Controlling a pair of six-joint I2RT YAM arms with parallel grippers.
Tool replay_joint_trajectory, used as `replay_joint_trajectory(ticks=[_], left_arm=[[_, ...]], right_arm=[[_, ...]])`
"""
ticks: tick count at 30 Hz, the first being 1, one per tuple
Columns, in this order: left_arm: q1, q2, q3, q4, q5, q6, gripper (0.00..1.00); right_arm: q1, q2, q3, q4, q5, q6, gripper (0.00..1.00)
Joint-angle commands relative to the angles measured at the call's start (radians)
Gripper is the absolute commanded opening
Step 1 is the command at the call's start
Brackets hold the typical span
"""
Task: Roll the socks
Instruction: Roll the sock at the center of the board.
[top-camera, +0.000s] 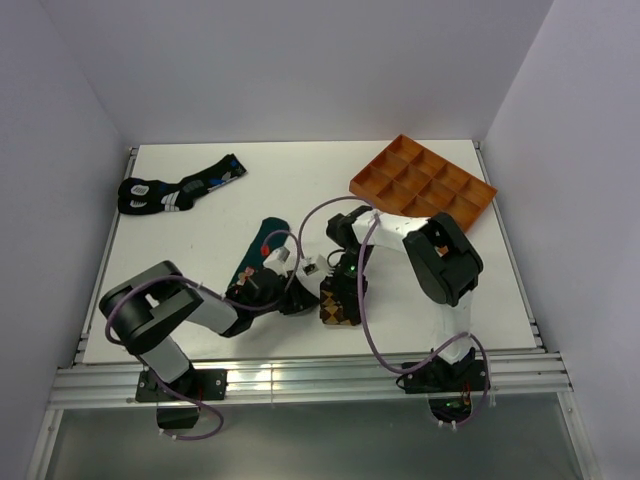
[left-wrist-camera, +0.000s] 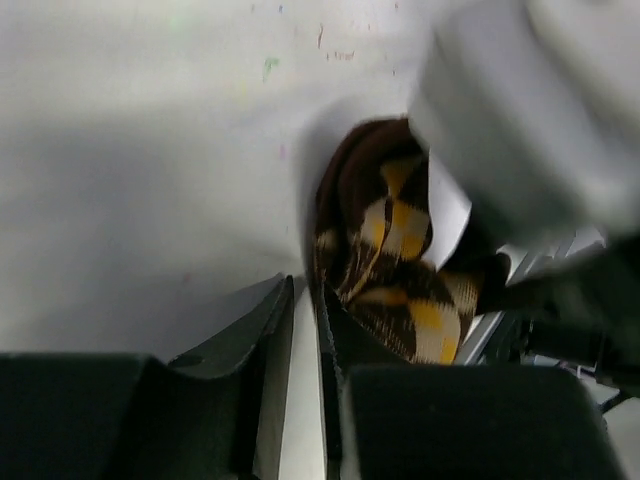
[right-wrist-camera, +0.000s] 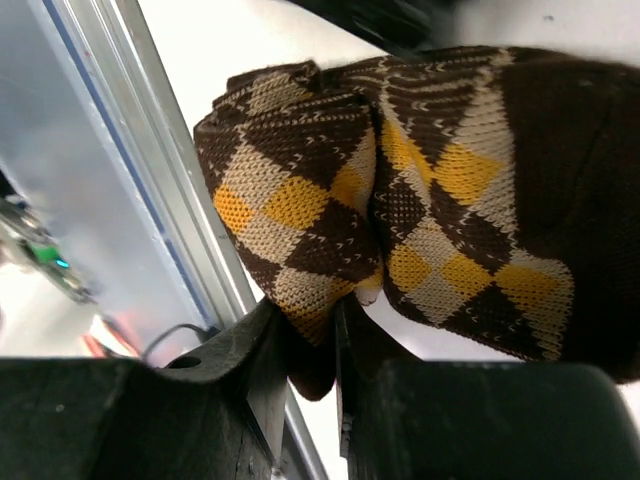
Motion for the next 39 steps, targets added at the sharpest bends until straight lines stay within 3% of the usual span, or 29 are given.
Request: replay_joint_trajectory(ticks=[1, 6, 11, 16, 26, 39], left_arm=[[-0.028, -0.054, -0.089, 0.081, -0.021, 0.028, 0.22], [-0.046, -0.131, -0.122, 0.064, -0.055, 0.095, 0.22], [-0.175, -0.27, -0.105, -0.057, -0.181, 0.25, 0.24], [-0.232, -0.353, -0.031, -0.149, -0.203, 0.385, 0.4], [-0.234, -0.206, 0.144, -0.252, -0.152, 0.6, 0.52], [-0.234, -0.067, 0.139, -0.151, -0.115, 0.574, 0.53]], right_arm=[[-0.018, 0.044, 0.015, 0.084, 0.04, 0.072, 0.09], [-0.022, 0.096, 0.047, 0.078, 0.072, 0.109, 0.09], [-0.037, 0.157, 0.11, -0.005, 0.051, 0.095, 0.09], [-0.044, 0.191, 0.147, -0.045, 0.058, 0.076, 0.1], [-0.05, 0.202, 0.167, -0.05, 0.07, 0.078, 0.1], [-0.059, 0.207, 0.184, -0.062, 0.046, 0.08, 0.11]])
